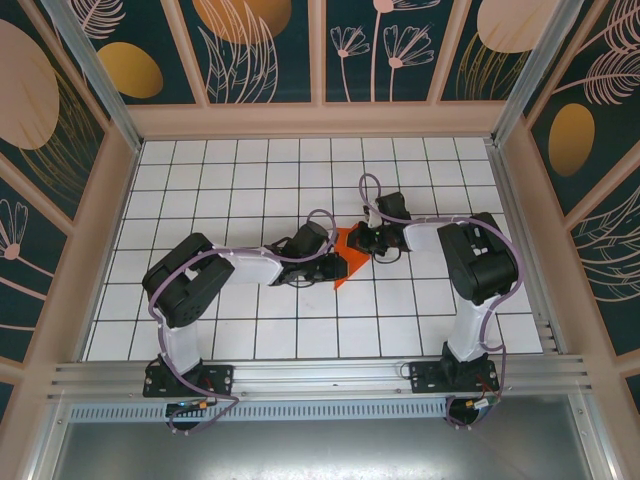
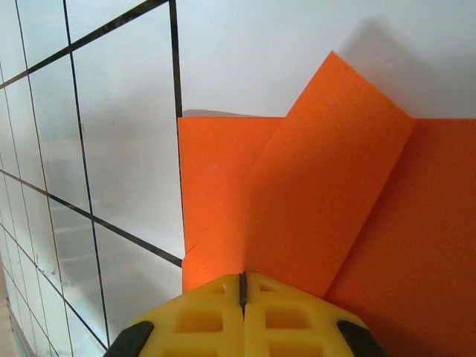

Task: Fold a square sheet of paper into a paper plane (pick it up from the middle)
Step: Fourth fold the wing at the center of the table.

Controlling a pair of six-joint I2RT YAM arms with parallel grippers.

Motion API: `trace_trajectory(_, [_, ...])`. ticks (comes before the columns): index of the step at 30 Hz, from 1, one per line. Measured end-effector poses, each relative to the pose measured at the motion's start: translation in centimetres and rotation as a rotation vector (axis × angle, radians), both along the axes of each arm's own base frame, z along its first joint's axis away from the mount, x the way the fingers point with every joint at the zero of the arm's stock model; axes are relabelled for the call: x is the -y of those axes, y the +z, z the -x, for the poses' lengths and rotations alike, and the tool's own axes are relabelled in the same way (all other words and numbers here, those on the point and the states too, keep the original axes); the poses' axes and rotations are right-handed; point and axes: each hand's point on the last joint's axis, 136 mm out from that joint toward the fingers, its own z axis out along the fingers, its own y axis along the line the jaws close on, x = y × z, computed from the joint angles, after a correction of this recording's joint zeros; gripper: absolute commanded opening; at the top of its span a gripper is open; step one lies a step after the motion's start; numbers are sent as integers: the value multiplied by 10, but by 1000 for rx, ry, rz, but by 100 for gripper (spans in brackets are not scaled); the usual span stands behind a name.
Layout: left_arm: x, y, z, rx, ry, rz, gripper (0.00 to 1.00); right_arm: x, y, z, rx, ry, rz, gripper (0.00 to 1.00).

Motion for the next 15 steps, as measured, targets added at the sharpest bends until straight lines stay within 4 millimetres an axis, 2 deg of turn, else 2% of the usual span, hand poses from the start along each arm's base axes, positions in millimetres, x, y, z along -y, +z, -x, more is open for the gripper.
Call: trace_trajectory(15, [-4,-6,1,0,30,-12,18,0,0,0,0,0,0,0])
